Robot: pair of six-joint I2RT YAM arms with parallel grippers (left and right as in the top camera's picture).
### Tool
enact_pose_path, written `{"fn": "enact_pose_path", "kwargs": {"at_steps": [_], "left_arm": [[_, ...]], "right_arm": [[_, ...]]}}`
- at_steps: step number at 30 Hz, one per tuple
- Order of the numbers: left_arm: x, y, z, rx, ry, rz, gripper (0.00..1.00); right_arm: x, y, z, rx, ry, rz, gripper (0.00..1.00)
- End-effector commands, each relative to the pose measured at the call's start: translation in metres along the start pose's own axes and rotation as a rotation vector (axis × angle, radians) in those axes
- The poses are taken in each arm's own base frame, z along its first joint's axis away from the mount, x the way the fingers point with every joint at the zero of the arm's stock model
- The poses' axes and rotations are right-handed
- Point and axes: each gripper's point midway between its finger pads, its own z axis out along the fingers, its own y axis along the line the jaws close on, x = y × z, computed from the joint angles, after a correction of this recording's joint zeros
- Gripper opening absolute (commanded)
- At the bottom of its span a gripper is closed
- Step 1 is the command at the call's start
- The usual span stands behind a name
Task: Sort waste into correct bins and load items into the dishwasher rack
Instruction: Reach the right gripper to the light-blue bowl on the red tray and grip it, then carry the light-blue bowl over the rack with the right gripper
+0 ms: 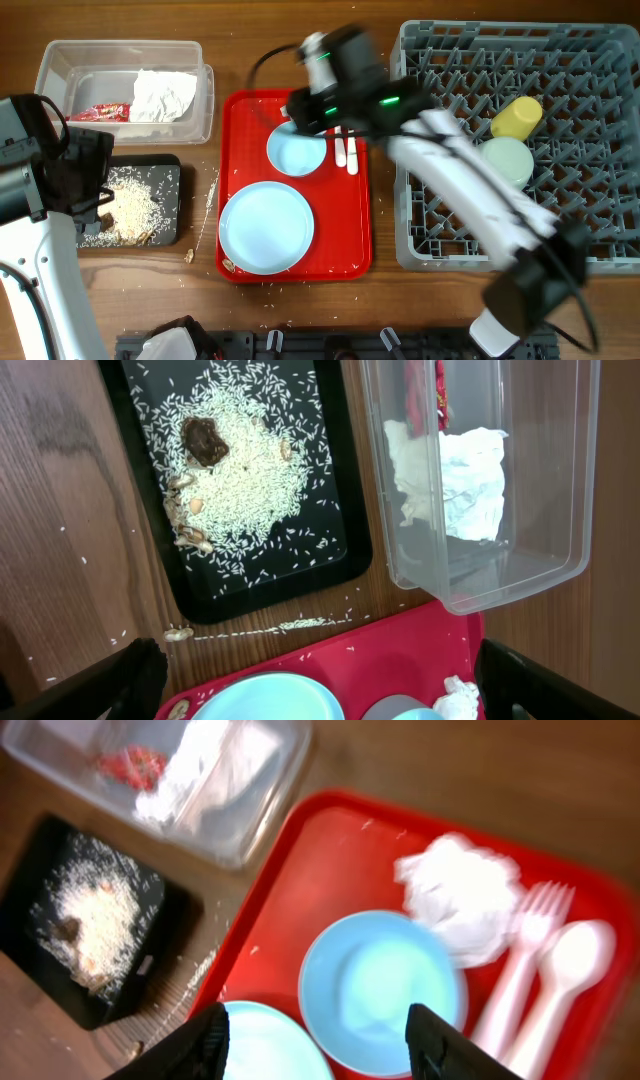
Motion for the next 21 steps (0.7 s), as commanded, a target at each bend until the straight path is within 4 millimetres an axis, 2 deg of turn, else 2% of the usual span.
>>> {"fn": "enact_pose_path", "kwargs": {"at_steps": [1,4,7,9,10,12,14,17,18,20,21], "left_arm": [[-0.003,-0.002,-0.003,0.009,-0.007,-0.010,1.00],[-0.003,-0.002,-0.003,0.009,-0.007,-0.010,1.00],[-0.003,-0.002,-0.003,0.009,-0.007,-0.010,1.00],[-0.003,-0.002,-0.003,0.009,-0.007,-0.010,1.00],[-0.003,-0.002,-0.003,0.009,-0.007,-0.010,1.00],[-0.003,-0.002,-0.003,0.009,-0.007,-0.010,1.00],[-0.003,-0.002,-0.003,0.009,-0.007,-0.010,1.00],[-0.003,-0.002,-0.003,0.009,-0.007,-0.010,1.00],[-0.003,-0.002,-0.003,0.009,-0.007,-0.010,1.00],[-0.003,-0.002,-0.003,0.009,-0.007,-0.010,1.00],[-0.003,-0.002,-0.003,0.009,-0.007,-0.010,1.00]], "right_arm": [[0.034,-0.001,0.067,0.155,0.068,0.034,0.58],[0.068,0.013,0.109,0.154,0.142,0.028,0.58],[0.090,0.018,0.128,0.173,0.184,0.011,0.57],[0.100,0.011,0.137,0.230,0.194,0.011,0.55],[0.104,0.008,0.141,0.248,0.199,0.007,0.52],[0.106,0.007,0.143,0.253,0.205,0.005,0.40],[0.104,0.008,0.142,0.252,0.198,0.020,0.24],[0.096,0.014,0.132,0.238,0.184,0.024,0.07],[0.088,0.018,0.124,0.227,0.172,0.027,0.04],[0.062,0.028,0.096,0.201,0.115,0.032,0.04],[0.039,0.032,0.070,0.185,0.064,0.043,0.04]]}}
